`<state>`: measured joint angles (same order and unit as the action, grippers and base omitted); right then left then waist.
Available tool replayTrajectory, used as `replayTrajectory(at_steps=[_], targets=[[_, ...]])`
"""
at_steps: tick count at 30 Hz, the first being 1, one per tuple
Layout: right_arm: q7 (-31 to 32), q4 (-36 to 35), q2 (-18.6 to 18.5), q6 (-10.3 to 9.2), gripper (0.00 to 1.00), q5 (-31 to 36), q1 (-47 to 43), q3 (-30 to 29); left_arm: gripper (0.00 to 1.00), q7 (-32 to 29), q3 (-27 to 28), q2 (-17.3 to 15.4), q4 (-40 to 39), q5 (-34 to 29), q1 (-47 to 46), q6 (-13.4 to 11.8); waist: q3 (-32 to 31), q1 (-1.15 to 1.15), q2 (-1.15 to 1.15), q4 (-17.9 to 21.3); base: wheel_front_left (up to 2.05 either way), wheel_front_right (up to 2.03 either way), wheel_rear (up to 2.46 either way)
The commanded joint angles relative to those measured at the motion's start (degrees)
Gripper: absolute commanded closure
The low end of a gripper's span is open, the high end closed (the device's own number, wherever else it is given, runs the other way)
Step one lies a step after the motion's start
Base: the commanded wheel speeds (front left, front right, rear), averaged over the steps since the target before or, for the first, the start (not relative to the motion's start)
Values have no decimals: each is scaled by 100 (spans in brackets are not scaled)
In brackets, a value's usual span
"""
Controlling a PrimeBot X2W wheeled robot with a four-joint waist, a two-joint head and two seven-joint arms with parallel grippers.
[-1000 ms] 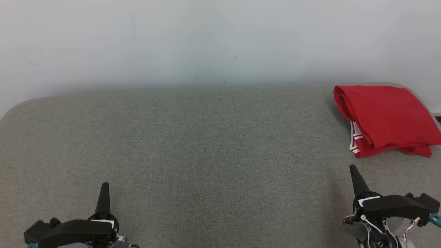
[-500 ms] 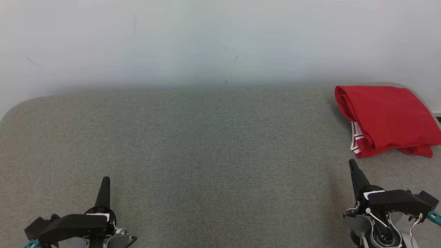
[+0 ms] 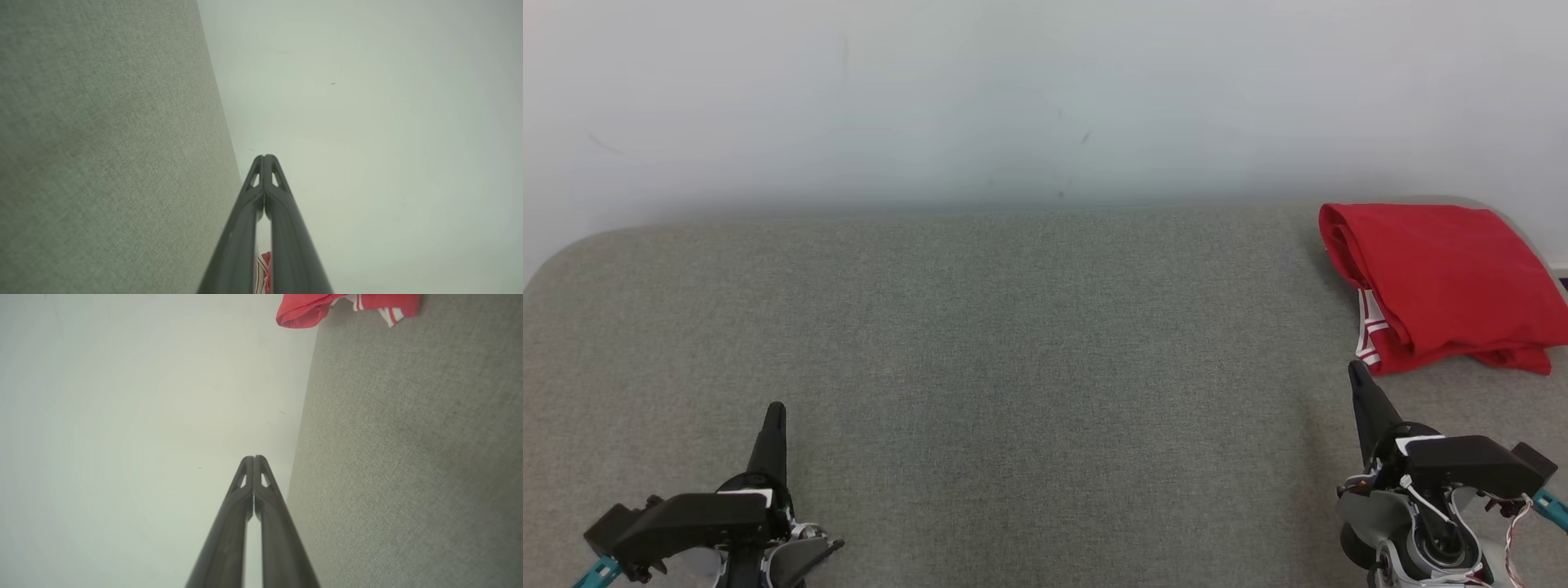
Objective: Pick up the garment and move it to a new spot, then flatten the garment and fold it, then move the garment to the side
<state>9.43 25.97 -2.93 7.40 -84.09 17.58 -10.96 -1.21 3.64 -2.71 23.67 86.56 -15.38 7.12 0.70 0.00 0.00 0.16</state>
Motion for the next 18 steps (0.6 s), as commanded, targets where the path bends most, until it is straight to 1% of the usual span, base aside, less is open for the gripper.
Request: replayTrajectory(at_steps=[1,12,18], targets=[[35,12,-6,15,100,-139,60,-23,100,-33,14,-28,29,149,-83,35,0,0,0,-2,0,0,0],[172,96,-7,17,100,-562,181,-74,100,-124,25,-29,101,563,-192,39,3,0,0,-17,0,0,0],[170,95,-6,16,100,-564,186,-70,100,-128,24,-29,100,574,-201,41,3,0,0,-18,0,0,0]])
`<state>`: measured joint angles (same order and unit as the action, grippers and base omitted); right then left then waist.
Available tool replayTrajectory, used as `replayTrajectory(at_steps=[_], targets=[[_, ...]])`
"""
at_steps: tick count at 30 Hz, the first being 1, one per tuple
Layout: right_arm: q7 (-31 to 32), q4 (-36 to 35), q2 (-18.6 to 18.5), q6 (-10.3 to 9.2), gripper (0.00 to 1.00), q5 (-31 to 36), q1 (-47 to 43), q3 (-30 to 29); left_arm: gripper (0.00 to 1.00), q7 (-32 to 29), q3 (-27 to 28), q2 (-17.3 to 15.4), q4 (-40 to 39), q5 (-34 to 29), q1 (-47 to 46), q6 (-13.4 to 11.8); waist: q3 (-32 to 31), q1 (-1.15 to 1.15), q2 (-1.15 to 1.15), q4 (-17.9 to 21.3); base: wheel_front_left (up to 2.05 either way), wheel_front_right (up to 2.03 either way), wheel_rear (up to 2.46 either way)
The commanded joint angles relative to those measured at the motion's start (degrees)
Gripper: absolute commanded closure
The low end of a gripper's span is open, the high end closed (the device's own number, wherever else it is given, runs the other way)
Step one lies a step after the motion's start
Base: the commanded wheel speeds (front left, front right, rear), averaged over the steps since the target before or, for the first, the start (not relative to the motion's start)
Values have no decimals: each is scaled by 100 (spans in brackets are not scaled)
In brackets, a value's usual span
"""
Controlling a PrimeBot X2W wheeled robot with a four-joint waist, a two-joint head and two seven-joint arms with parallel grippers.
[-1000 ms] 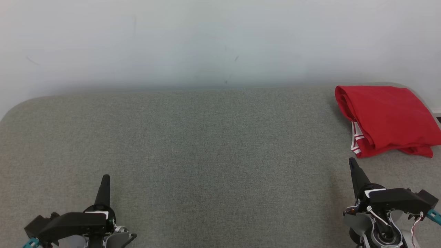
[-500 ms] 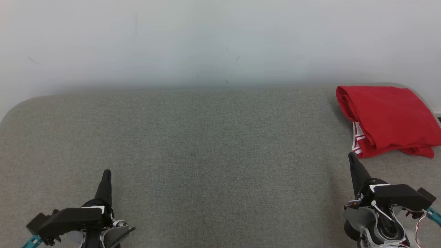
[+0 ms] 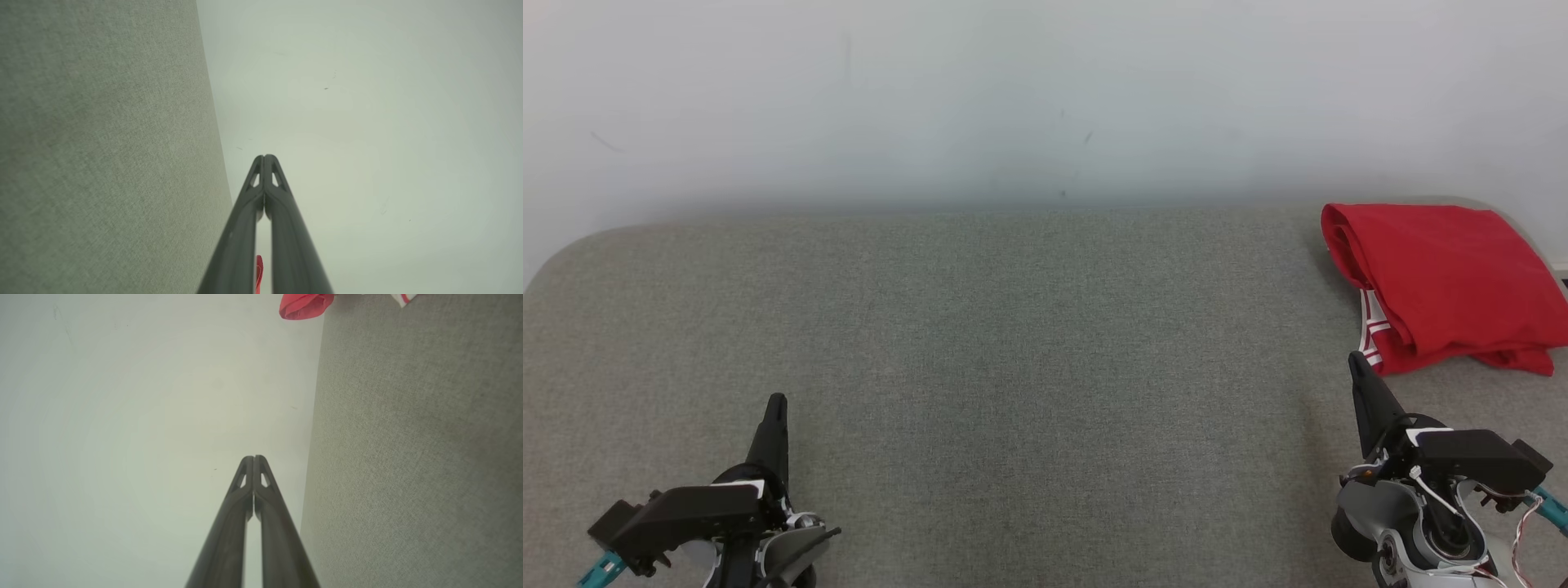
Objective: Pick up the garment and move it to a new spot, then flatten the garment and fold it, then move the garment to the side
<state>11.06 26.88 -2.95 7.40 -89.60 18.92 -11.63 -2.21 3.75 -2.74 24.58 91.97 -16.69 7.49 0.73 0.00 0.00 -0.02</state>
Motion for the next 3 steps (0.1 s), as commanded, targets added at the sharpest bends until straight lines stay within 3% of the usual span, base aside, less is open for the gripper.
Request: replayTrajectory(at_steps=[1,3], targets=[[7,3,-4,17,100,-13,52,-4,100,-28,13,-25,8,32,-71,5,0,0,0,0,0,0,0],[6,3,-4,16,100,-13,52,-3,100,-23,12,-25,8,32,-70,5,0,0,0,0,0,0,0]])
